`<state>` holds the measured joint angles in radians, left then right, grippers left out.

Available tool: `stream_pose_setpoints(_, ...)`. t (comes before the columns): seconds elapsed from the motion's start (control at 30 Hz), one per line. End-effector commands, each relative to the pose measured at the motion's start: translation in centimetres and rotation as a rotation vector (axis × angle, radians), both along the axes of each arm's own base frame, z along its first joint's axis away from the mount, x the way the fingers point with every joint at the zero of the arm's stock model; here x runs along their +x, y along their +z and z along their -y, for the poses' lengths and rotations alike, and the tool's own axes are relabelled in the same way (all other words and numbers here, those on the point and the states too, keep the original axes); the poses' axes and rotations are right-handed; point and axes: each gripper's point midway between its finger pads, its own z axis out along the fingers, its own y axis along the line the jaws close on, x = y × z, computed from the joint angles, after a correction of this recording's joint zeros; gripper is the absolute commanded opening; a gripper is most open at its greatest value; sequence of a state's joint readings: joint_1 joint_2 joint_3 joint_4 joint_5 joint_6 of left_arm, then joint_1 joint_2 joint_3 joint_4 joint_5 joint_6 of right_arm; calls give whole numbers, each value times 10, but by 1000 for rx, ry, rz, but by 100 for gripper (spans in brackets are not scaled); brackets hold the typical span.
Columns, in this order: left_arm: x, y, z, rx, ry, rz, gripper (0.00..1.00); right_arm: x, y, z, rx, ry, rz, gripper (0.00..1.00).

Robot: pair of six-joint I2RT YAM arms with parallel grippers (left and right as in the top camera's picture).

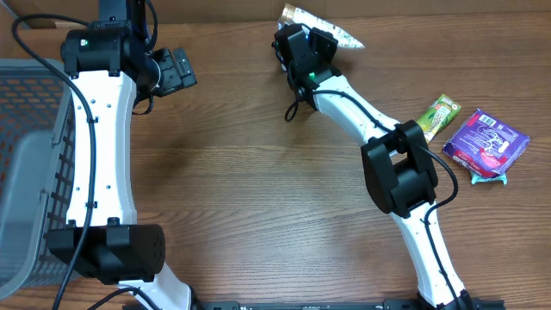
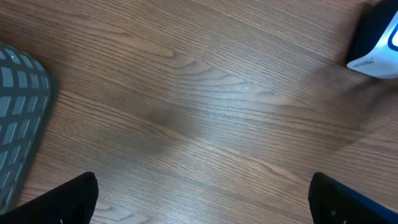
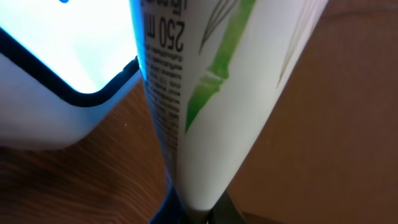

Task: Scan the item barcode
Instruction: 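Lift the tube and hold it in front of the scanner, then carry the tube right and release it beside the snack bar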

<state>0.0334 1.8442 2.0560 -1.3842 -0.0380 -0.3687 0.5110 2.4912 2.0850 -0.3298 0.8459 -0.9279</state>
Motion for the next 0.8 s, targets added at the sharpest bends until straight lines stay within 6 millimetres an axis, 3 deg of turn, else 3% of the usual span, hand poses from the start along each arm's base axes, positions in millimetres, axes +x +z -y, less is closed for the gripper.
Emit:
stream_pose_setpoints(0.0,3,6,0,-5,20,20,100,-11,65,-10,170,-12,89,4)
stream_pose_setpoints(0.07,3,6,0,-5,20,20,100,-22,77,-15,236,20,51,4)
stream_pose_setpoints(0.17,3,6,0,-5,20,20,99,-41,112,-17,373,27,43,4)
stream_pose_setpoints(0.2,3,6,0,-5,20,20,100,-64,137,-15,499,9,23,4)
stream_pose_setpoints(0.37,3,6,0,-5,20,20,100,-143,181,-32,1000,-32,-192,4)
stream_pose_setpoints(0.43,3,6,0,-5,20,20,99,-172,192,-26,1213,-155,-283,4)
stream_pose_setpoints(0.57,3,6,0,-5,20,20,99,-203,177,27,1406,-619,-320,4)
stream_pose_setpoints(0.6,3,6,0,-5,20,20,100,-212,157,61,1400,-848,-297,4)
stream_pose_setpoints(0.77,3,6,0,-5,20,20,100,-224,99,146,1286,-1297,-93,4)
